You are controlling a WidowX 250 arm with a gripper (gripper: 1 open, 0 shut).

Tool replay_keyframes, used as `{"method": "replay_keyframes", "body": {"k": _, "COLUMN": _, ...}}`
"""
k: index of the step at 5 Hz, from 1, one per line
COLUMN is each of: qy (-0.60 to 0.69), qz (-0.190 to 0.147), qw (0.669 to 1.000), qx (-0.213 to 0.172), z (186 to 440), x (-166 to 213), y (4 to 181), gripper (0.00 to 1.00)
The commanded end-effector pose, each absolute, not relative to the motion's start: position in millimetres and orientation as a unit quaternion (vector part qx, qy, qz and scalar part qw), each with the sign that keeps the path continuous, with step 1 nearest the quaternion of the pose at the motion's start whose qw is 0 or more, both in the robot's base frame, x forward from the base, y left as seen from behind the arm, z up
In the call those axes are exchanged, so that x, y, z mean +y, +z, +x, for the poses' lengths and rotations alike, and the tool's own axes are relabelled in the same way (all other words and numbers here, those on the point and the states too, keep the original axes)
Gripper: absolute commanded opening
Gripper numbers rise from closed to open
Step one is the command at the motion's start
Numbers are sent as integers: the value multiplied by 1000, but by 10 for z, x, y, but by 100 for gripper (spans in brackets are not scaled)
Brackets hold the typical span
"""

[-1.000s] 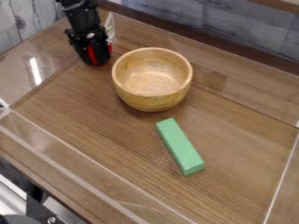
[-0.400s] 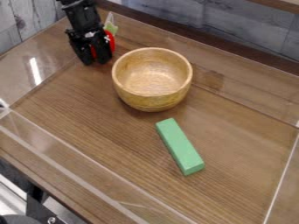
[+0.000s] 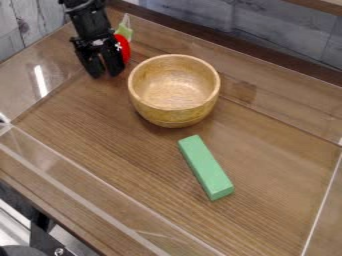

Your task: Move the red fruit to the left

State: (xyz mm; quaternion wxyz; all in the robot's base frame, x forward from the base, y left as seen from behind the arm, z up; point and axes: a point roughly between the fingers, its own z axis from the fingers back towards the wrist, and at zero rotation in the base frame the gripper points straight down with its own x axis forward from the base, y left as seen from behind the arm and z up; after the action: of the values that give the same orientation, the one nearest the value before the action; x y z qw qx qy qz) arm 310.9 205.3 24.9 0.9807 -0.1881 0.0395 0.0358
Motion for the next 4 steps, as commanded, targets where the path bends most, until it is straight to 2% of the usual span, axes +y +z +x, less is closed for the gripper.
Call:
{"method": "replay_keyframes", "body": {"k": 1, "qy": 105, "qz": -168, "qw": 980, "qx": 10, "z": 2904, "x": 2353, "y": 601, "gripper": 100}}
{"method": "replay_keyframes", "body": {"k": 3, "qy": 87, "qz": -163, "qw": 983, "qx": 5, "z": 3010, "x": 2348, "y": 820, "gripper": 100}}
{"method": "replay_keyframes", "body": {"k": 4, "qy": 98, "qz": -160, "qw": 982, "qx": 0, "z": 2984, "x": 2281, "y": 877, "gripper": 100}}
